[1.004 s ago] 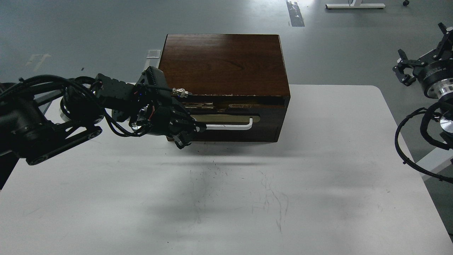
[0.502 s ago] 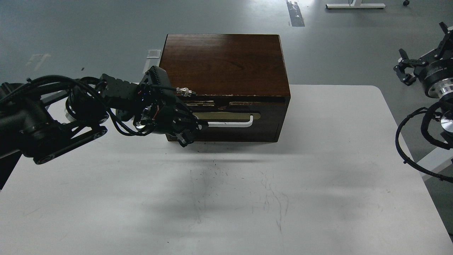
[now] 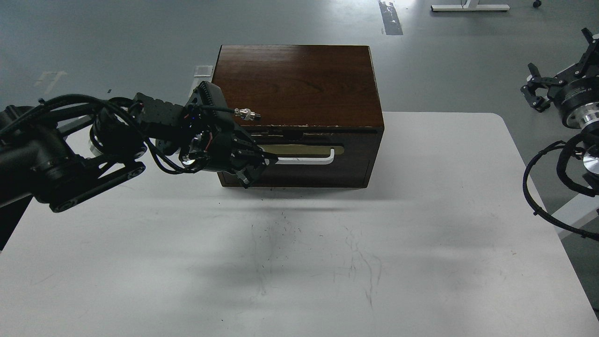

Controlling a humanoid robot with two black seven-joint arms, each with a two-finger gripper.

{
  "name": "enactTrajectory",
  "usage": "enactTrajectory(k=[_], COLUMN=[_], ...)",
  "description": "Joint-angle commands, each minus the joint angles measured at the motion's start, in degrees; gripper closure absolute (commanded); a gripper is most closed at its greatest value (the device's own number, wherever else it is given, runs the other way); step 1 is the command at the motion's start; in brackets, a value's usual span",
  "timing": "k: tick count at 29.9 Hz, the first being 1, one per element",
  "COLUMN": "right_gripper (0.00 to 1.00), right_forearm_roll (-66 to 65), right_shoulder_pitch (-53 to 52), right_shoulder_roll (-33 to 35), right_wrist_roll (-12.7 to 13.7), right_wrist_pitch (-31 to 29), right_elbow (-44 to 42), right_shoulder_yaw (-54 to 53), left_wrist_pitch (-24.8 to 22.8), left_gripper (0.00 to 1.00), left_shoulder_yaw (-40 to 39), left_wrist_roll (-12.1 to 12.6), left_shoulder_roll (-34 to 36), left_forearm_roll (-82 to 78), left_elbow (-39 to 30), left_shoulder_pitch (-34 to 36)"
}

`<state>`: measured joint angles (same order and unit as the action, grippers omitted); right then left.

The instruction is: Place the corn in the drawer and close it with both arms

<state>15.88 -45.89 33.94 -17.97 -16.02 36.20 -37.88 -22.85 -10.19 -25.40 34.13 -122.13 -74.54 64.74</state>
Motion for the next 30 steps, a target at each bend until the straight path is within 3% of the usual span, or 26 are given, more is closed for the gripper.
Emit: enactTrajectory(k=[1, 17, 23, 27, 28, 29, 30], right_gripper=[0.00, 0.00, 0.00, 0.00, 0.00, 0.00, 0.00], right_forearm_roll=[-0.06, 0.03, 0.03, 0.03, 0.03, 0.03, 0.03], right_shoulder_pitch=[0.01, 0.10, -0.08, -0.52, -0.60, -0.60, -0.60], right_shoulder_roll=[0.16, 0.08, 0.43, 0.52, 0.60, 0.60, 0.60], right_wrist_roll=[-0.04, -0.04, -0.04, -0.04, -0.13, -0.13, -0.13], right_wrist_pitch=[-0.07, 0.02, 0.11, 0.29, 0.11, 0.02, 0.02], right_elbow=[-0.07, -0.07, -0.07, 0.01, 0.19, 0.19, 0.19], right_shoulder_yaw=[0.09, -0.26, -0.35, -0.26, -0.35, -0.35, -0.35], left_wrist_pitch=[0.00, 0.00, -0.53, -0.09, -0.17, -0.26, -0.26], left_gripper=[1.00, 1.00, 1.00, 1.00, 0.97, 0.88, 0.88], left_shoulder_yaw=[-0.01, -0.36, -1.32, -3.69, -5.18, -6.41, -6.42], left_wrist_roll=[0.00, 0.00, -0.79, -0.35, -0.26, -0.26, -0.26], left_shoulder_roll=[-0.02, 0.77, 4.98, 7.71, 8.32, 8.76, 8.77], left_forearm_roll=[0.05, 5.83, 25.42, 47.47, 55.69, 64.12, 64.21], left_elbow=[0.10, -1.65, -1.75, -0.08, 0.97, 2.55, 2.56], left_shoulder_pitch=[0.29, 2.57, 8.11, 8.82, 8.73, 8.56, 8.56])
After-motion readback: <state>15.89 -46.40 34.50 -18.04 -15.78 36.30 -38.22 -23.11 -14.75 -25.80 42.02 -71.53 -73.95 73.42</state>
